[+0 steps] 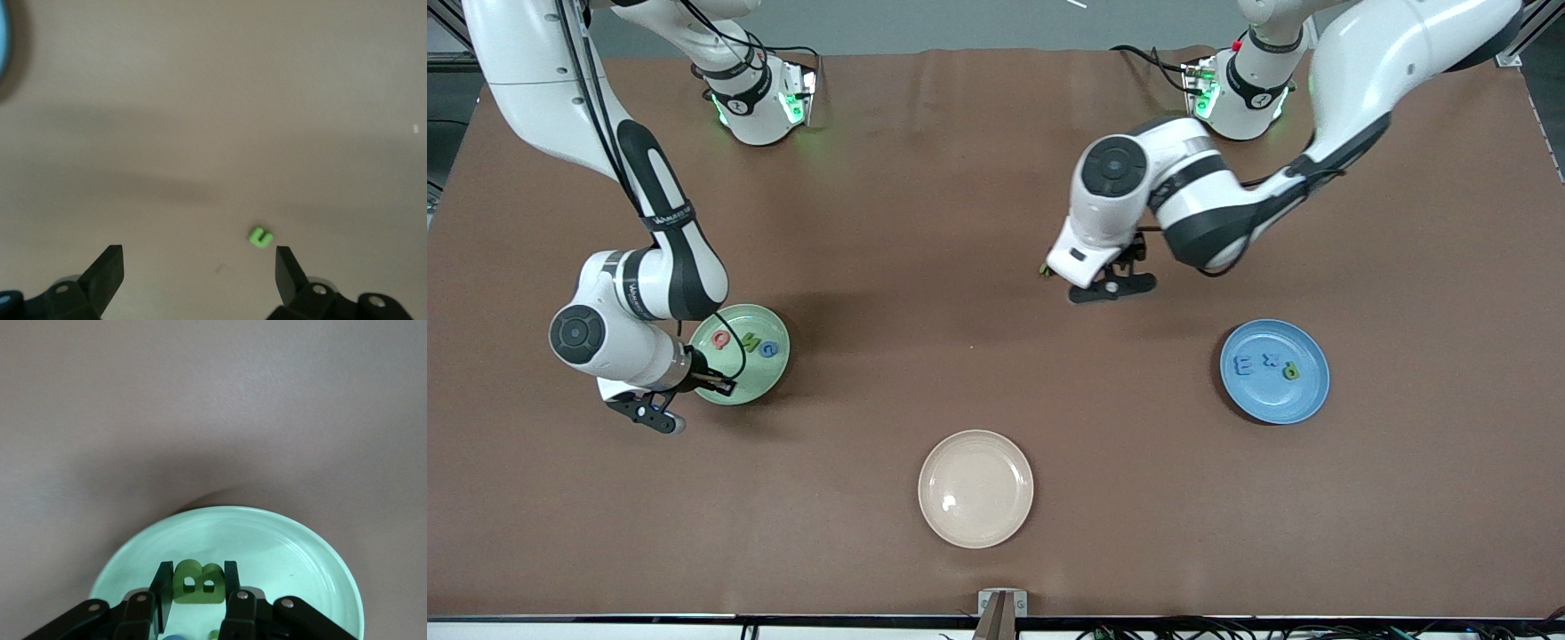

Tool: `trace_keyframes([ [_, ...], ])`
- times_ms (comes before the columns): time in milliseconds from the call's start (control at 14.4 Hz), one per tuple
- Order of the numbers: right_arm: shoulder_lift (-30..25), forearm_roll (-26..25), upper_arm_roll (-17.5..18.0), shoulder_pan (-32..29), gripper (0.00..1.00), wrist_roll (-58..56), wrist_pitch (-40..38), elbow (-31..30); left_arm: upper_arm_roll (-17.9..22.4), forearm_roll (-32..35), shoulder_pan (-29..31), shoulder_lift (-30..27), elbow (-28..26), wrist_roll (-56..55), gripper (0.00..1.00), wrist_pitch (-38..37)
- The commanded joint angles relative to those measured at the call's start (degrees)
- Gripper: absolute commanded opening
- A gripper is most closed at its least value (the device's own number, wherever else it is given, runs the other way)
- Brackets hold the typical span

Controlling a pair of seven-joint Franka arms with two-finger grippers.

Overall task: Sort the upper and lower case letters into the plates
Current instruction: 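Place the green B in the green plate with the right gripper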

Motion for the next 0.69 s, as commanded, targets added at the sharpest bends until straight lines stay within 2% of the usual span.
trace_keyframes([
  [0, -1.19, -0.27, 1.37, -1.28, 0.01, -1.08, 3.17, -4.37, 3.62, -0.48, -6.46, 0.24, 0.16, 0.8, 1.0, 4.26],
  [278, -1.37, 0.34, 1.55, -1.28, 0.02, -0.99, 3.17, -5.78, 13.71, 0.4, -17.27, -0.02, 0.6, -0.42, 1.0, 11.73],
  [416, -1.37, 0.43, 1.63, -1.2, 0.02, -0.9, 3.09, -6.04, 17.58, 0.49, -20.44, -0.02, 0.16, -1.3, 1.0, 14.99],
  [486, -1.37, 0.43, 1.63, -1.2, 0.06, -0.9, 3.08, -6.22, 18.73, 0.66, -21.33, -0.02, -0.11, -1.31, 1.0, 15.7],
  [555, -1.37, 0.43, 1.63, -1.28, 0.26, -0.9, 2.82, -6.14, 19.44, 1.45, -21.6, 0.24, -0.11, -1.22, 1.0, 16.06],
  [624, -1.37, 0.43, 1.55, -1.28, 0.66, -0.99, 2.65, -5.96, 19.62, 2.67, -21.77, 0.51, -0.37, -0.7, 1.0, 16.58],
])
